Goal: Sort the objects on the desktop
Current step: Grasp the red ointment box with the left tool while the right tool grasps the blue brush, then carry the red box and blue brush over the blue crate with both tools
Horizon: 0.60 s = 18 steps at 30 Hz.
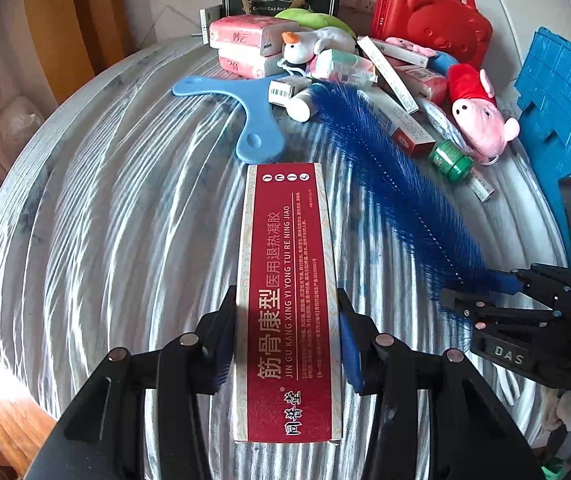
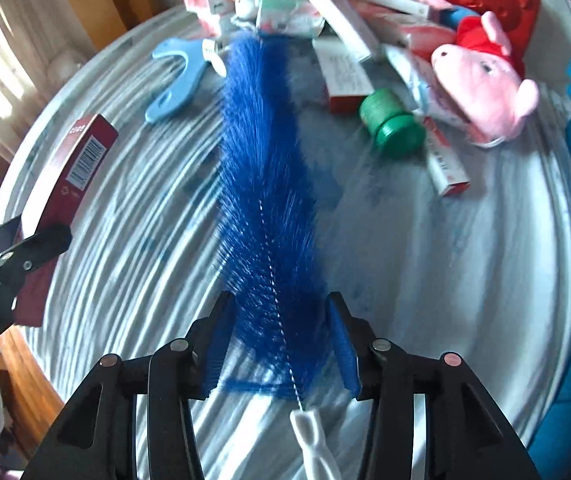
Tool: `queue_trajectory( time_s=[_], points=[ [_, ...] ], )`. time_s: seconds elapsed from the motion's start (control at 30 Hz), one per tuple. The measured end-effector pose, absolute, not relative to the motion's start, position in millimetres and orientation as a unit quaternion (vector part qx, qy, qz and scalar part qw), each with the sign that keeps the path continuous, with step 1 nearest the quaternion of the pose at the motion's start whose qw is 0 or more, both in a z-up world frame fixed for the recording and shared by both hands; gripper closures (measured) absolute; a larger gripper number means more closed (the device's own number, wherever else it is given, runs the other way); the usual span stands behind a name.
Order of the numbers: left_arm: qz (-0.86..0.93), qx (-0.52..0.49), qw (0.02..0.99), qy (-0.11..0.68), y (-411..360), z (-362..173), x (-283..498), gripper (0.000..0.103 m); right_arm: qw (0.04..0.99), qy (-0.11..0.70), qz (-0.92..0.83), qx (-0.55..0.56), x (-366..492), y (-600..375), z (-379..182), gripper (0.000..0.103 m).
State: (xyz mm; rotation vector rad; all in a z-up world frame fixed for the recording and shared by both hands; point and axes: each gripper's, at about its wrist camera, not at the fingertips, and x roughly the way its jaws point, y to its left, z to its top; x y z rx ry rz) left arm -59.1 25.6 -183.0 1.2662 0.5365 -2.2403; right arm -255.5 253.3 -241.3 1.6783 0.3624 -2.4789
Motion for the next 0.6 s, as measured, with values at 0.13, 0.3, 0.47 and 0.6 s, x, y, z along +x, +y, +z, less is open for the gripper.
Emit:
queue_trajectory(
  time_s=[0.13, 0.3, 0.47, 0.6],
  points=[
    [-0.818, 0.469, 0.260, 0.207, 25, -188, -59, 0.060, 0.061, 0.154, -0.829, 0.534, -261, 242, -246, 0.086],
    [-0.835, 0.443, 0.258, 0.199, 27, -161, -60, 0.060, 0.128, 0.054, -0.848, 0.512, -253, 246, -197, 0.090],
    [-0.862, 0.402, 0.251, 0.180, 29, -115, -66, 0.059, 0.162, 0.014, -0.876, 0.454, -240, 242, -133, 0.090],
    [-0.882, 0.371, 0.246, 0.154, 33, -76, -73, 0.059, 0.161, 0.009, -0.898, 0.410, -231, 241, -86, 0.090]
  ],
)
